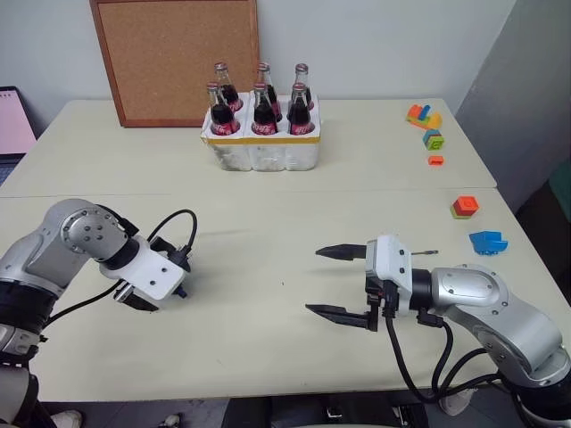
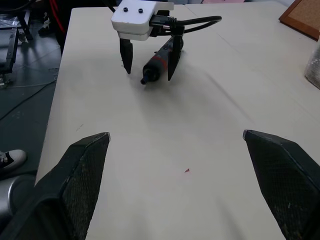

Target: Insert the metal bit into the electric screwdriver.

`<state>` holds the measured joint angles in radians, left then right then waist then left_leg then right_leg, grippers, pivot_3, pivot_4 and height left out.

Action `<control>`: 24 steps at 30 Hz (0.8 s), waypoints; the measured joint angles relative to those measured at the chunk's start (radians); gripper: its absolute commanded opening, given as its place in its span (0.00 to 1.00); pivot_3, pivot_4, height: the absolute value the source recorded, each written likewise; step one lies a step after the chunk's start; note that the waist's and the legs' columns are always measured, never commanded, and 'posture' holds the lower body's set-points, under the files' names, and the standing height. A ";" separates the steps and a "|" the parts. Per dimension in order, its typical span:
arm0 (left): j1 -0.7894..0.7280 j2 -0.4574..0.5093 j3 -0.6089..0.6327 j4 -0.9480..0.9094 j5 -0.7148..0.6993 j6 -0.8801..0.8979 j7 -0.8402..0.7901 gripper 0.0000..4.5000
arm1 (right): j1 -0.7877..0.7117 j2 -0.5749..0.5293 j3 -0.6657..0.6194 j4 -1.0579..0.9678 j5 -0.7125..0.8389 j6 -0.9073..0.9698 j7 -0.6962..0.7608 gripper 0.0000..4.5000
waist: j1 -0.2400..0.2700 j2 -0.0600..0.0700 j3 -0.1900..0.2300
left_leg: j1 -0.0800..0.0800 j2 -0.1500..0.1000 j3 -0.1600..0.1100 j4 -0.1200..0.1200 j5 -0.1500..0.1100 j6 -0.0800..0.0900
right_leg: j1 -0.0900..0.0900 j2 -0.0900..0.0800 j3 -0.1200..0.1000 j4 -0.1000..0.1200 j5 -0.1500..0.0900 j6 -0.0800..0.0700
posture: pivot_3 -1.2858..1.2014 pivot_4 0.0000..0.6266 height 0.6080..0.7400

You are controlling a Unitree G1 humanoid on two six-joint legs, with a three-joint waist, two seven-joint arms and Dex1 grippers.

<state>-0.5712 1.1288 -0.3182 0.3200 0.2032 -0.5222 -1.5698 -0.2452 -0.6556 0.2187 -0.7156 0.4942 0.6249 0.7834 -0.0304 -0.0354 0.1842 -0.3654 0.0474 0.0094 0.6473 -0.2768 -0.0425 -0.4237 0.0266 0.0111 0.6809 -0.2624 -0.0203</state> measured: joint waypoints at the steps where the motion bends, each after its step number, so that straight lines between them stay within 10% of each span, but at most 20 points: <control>1: 0.000 -0.003 0.000 0.000 0.011 0.000 0.012 0.84 | 0.001 0.000 0.000 0.000 0.000 0.000 0.000 1.00 | 0.000 0.000 0.000 | 0.000 0.000 0.000 0.000 0.000 0.000 | 0.000 0.000 0.000 0.000 0.000 0.000 | 0.52 0.24 1.00; 11: 0.039 -0.007 0.006 -0.022 0.065 -0.012 0.093 0.36 | 0.014 -0.006 -0.001 -0.006 -0.001 -0.001 0.001 1.00 | 0.001 0.002 -0.002 | 0.003 0.000 -0.001 0.000 0.000 0.000 | 0.003 0.000 -0.001 0.001 0.000 0.000 | 0.52 0.24 1.00; 24: 0.021 -0.084 0.028 -0.101 -0.042 0.255 0.071 0.36 | 0.029 -0.053 -0.057 -0.010 0.014 -0.001 0.008 1.00 | 0.008 0.003 -0.002 | -0.001 -0.001 -0.004 0.003 0.000 0.000 | 0.003 0.001 -0.004 0.001 0.001 0.001 | 0.52 0.24 1.00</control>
<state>-0.5504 1.0451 -0.2899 0.2194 0.1609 -0.2673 -1.4987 -0.2161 -0.7084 0.1620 -0.7257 0.5078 0.6244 0.7916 -0.0226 -0.0328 0.1819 -0.3664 0.0464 0.0051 0.6504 -0.2767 -0.0424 -0.4208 0.0274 0.0067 0.6814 -0.2614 -0.0195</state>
